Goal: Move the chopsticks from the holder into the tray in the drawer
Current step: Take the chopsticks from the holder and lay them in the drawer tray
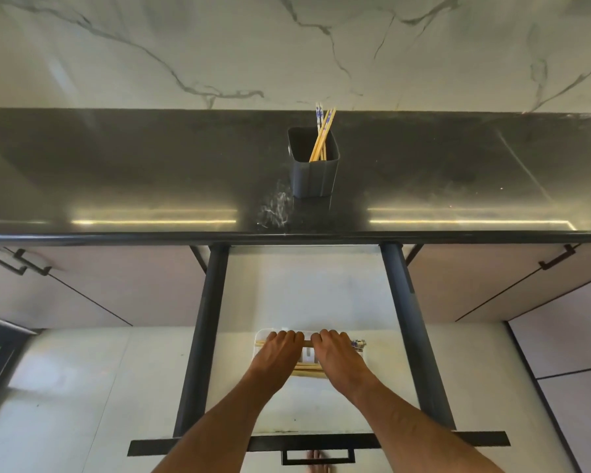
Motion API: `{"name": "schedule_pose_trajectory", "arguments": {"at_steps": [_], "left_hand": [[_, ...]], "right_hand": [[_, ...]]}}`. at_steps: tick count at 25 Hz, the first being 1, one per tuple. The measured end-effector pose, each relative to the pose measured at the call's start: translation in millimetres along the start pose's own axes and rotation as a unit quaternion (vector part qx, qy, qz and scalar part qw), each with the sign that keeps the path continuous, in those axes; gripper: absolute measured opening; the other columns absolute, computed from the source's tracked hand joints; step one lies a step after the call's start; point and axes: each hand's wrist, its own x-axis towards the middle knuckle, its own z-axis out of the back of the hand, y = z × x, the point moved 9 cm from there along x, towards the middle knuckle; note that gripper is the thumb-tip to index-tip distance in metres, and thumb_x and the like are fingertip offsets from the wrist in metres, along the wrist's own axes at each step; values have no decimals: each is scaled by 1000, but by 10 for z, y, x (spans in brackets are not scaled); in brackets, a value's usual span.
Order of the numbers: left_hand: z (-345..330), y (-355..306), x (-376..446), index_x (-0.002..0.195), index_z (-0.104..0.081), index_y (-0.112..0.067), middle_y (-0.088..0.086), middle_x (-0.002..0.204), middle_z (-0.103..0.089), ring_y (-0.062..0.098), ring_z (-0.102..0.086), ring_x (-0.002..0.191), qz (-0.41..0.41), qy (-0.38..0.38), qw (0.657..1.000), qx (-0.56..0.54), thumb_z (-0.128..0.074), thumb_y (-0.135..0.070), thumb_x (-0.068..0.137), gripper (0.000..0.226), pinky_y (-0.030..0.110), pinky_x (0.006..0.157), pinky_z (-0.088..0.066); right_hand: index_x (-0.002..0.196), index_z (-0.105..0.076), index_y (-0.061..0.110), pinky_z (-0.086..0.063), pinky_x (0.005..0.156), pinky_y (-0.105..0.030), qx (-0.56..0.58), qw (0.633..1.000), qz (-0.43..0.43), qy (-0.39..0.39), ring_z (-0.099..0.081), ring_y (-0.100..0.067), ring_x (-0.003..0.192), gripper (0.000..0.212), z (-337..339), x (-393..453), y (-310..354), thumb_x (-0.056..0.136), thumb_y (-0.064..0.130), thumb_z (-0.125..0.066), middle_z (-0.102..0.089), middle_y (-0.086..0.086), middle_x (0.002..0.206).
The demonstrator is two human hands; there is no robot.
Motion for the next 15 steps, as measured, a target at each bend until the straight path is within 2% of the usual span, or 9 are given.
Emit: {"name": "schedule_pose_trajectory", "arguments": {"at_steps": [2,5,8,9,12,15], "left_hand": [[-83,8,1,88,-63,-15,-2,72,-58,16,-57,58,-7,-7,1000,2,-83,-2,54,42,30,57,-49],[-173,12,32,91,-62,-13,-1,76,-59,17,-58,62,-3,8,1000,-21,-80,1,55,43,30,61,-49],[-235,56,93,107,-58,-9,6,97,-63,25,-63,85,5,5,1000,-31,-62,4,75,35,36,79,-49],[-231,85,106,108,-59,-9,7,100,-65,26,-64,88,11,-3,999,-40,-65,4,74,36,37,81,-52],[-360,147,120,99,-64,-11,4,95,-69,23,-69,83,27,12,997,-78,-84,2,56,49,36,74,-59],[-441,234,124,99,-64,-16,0,95,-70,17,-70,82,55,17,994,-95,-88,-5,56,50,29,73,-59]], "right_hand": [[132,-47,4,-44,98,-43,12,1000,1,3,-56,-33,116,36,-56,12,10,97,6,-57,-58,-16,126],[131,-47,4,-44,97,-42,11,1000,2,8,-56,-32,114,44,-140,37,-2,91,1,-64,-58,-16,124],[131,-46,4,-44,97,-42,1,1000,-1,18,-56,-32,114,52,-241,85,-30,85,-1,-71,-57,-17,124],[132,-46,4,-44,98,-42,-1,1000,0,15,-56,-32,114,52,-263,106,-30,86,0,-71,-57,-17,124],[130,-49,5,-44,104,-43,-10,1000,2,-2,-56,-32,116,49,-322,162,-8,86,1,-70,-58,-17,125],[124,-57,8,-46,107,-42,11,1000,-17,-15,-59,-31,117,47,-340,188,-44,81,2,-75,-62,-14,125]]}}
